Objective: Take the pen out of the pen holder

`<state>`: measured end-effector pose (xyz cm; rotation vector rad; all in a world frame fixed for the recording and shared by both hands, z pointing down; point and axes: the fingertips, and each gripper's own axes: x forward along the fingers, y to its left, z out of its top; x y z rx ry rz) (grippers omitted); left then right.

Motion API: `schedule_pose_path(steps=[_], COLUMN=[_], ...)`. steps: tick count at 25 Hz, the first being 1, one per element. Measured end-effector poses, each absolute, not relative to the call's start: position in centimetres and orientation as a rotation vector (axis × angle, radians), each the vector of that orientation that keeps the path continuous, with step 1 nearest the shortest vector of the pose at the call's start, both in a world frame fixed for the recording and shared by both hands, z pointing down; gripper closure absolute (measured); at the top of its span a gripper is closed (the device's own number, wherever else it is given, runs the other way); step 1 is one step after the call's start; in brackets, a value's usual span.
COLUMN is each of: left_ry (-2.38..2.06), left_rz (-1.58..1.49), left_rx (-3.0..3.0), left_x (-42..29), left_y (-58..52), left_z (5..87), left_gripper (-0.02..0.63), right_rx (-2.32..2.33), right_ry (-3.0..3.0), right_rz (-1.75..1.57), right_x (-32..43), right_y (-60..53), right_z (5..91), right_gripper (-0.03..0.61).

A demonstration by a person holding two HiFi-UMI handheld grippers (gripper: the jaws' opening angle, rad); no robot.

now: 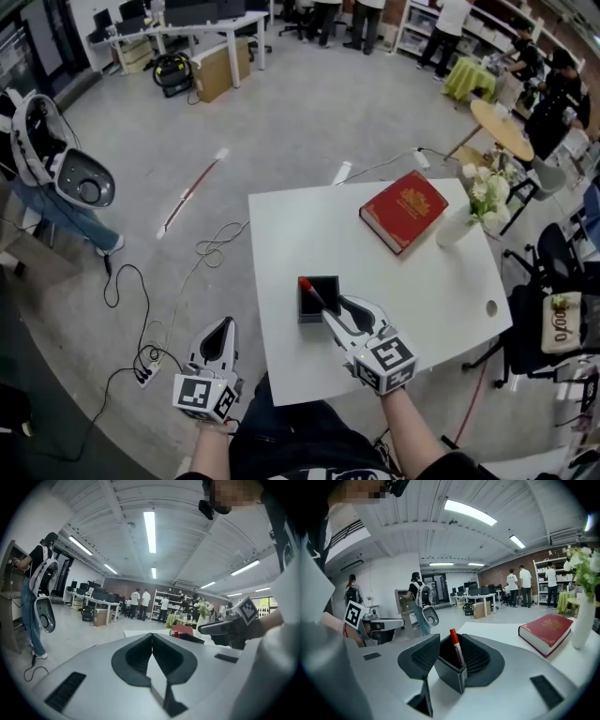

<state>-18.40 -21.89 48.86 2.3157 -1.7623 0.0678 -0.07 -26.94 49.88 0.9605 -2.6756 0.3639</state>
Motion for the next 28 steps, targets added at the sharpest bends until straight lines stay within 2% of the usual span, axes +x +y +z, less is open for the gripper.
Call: schedule_pose_path(steps=[19,28], left_ry=[-1.713,-1.705], left_rz=[0.094,0.095], left_rx=[2.338,2.331], left_x=[-22.2,-22.7], left_y=[-28.3,-29.0], left_z=[48.2,48.4], left_gripper=[0.611,0.611], right_rx=[0.82,0.746], right_ry=[-2.438,-2.325], right_rz=[0.216,0.089], right_x=[-6.3,-7.0], right_y=[-32.2,-31.9], right_z=[51.3,52.8], right_gripper=[0.426,0.45])
